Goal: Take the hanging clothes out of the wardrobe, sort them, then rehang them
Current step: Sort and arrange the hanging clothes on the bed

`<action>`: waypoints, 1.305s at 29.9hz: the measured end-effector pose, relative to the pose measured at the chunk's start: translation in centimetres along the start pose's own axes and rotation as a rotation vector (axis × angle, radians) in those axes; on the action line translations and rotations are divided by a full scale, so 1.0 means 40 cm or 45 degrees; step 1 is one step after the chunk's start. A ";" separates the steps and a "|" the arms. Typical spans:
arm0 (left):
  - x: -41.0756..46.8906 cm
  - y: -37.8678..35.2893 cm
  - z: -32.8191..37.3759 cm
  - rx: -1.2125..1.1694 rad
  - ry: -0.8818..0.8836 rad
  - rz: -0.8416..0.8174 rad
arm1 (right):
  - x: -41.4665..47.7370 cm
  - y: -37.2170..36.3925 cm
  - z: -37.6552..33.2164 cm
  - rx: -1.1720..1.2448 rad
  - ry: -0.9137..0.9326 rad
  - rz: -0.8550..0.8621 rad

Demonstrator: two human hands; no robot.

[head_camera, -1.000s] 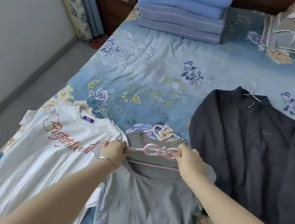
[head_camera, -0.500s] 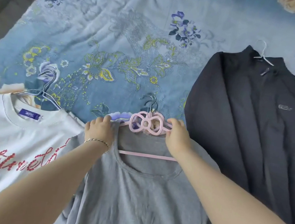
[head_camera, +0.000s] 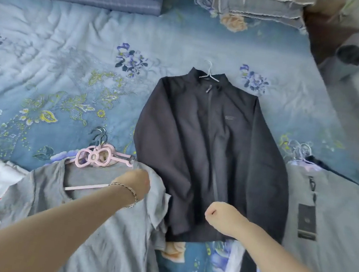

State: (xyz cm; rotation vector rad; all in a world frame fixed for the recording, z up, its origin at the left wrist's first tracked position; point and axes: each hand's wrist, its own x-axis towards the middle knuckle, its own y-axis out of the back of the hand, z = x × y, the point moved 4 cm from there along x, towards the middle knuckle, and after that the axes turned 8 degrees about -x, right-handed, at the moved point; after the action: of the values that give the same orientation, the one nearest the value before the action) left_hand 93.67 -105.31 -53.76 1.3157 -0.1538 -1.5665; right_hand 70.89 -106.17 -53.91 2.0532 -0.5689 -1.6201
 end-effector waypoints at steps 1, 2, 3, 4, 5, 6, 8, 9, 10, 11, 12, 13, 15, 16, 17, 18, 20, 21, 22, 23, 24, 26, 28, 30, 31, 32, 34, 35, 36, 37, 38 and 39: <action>-0.017 -0.019 0.066 0.016 -0.009 -0.003 | -0.025 0.011 0.070 0.022 -0.037 0.007; -0.032 -0.041 0.132 0.019 -0.021 -0.002 | -0.049 0.023 0.147 0.043 -0.076 0.024; -0.045 -0.065 0.198 0.018 -0.039 -0.014 | -0.071 0.036 0.221 0.073 -0.111 0.041; -0.056 -0.093 0.265 0.003 -0.059 -0.030 | -0.091 0.054 0.291 0.086 -0.134 0.051; -0.066 -0.124 0.331 -0.008 -0.080 -0.039 | -0.108 0.071 0.357 0.097 -0.162 0.056; -0.074 -0.156 0.393 -0.020 -0.086 -0.049 | -0.116 0.083 0.430 0.122 -0.184 0.056; -0.081 -0.221 0.509 -0.053 -0.099 -0.051 | -0.126 0.112 0.569 0.144 -0.203 0.067; -0.079 -0.253 0.568 -0.070 -0.107 -0.039 | -0.130 0.129 0.634 0.160 -0.200 0.089; -0.075 -0.281 0.625 -0.083 -0.113 -0.018 | -0.126 0.147 0.699 0.182 -0.194 0.125; -0.066 -0.307 0.680 -0.094 -0.119 0.006 | -0.122 0.169 0.759 0.180 -0.198 0.170; -0.054 -0.334 0.731 -0.102 -0.118 0.023 | -0.117 0.191 0.822 0.169 -0.220 0.232; -0.040 -0.360 0.778 -0.104 -0.116 0.035 | -0.109 0.212 0.883 0.168 -0.256 0.293; -0.003 -0.404 0.857 -0.093 -0.107 0.067 | -0.082 0.246 0.999 0.178 -0.287 0.426; 0.020 -0.424 0.890 -0.079 -0.102 0.076 | -0.063 0.263 1.050 0.162 -0.293 0.491; 0.043 -0.442 0.917 -0.060 -0.095 0.079 | -0.039 0.280 1.094 0.142 -0.302 0.534; 0.067 -0.457 0.940 -0.044 -0.084 0.077 | -0.010 0.292 1.134 0.126 -0.307 0.558; 0.114 -0.480 0.974 -0.030 -0.059 0.085 | 0.052 0.307 1.193 0.095 -0.317 0.558; 0.136 -0.488 0.986 -0.030 -0.056 0.100 | 0.088 0.314 1.215 0.068 -0.311 0.564; 0.157 -0.494 0.995 -0.028 -0.057 0.118 | 0.127 0.321 1.234 0.037 -0.293 0.585; 0.176 -0.499 1.001 -0.023 -0.063 0.139 | 0.166 0.330 1.247 0.010 -0.276 0.611; 0.193 -0.503 1.003 -0.011 -0.069 0.154 | 0.205 0.343 1.255 -0.011 -0.259 0.636; 0.225 -0.510 0.995 0.025 -0.072 0.172 | 0.277 0.378 1.253 -0.037 -0.225 0.664; 0.253 -0.516 0.973 0.033 -0.062 0.193 | 0.342 0.411 1.240 -0.067 -0.192 0.678; 0.275 -0.523 0.944 0.013 -0.036 0.222 | 0.401 0.427 1.233 -0.156 -0.235 0.604; 0.280 -0.527 0.930 0.000 -0.020 0.226 | 0.421 0.428 1.232 -0.209 -0.269 0.553; 0.280 -0.528 0.920 -0.011 -0.003 0.228 | 0.434 0.426 1.233 -0.243 -0.294 0.533; 0.274 -0.530 0.896 -0.067 0.042 0.212 | 0.442 0.426 1.238 -0.228 -0.324 0.594; 0.267 -0.533 0.882 -0.114 0.076 0.192 | 0.438 0.426 1.240 -0.203 -0.333 0.634; 0.259 -0.536 0.869 -0.147 0.107 0.183 | 0.428 0.426 1.243 -0.185 -0.332 0.650; 0.250 -0.536 0.861 -0.155 0.118 0.176 | 0.417 0.425 1.248 -0.158 -0.320 0.641; 0.240 -0.533 0.857 -0.157 0.114 0.179 | 0.401 0.424 1.257 -0.093 -0.301 0.614; 0.230 -0.531 0.854 -0.178 0.123 0.181 | 0.381 0.424 1.267 0.018 -0.274 0.562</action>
State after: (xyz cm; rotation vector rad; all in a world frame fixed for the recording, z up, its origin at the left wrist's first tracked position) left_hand 55.31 -119.09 -60.26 1.2403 -0.0742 -1.3665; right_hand 24.20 -133.80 -66.03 1.6196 -1.0294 -1.5705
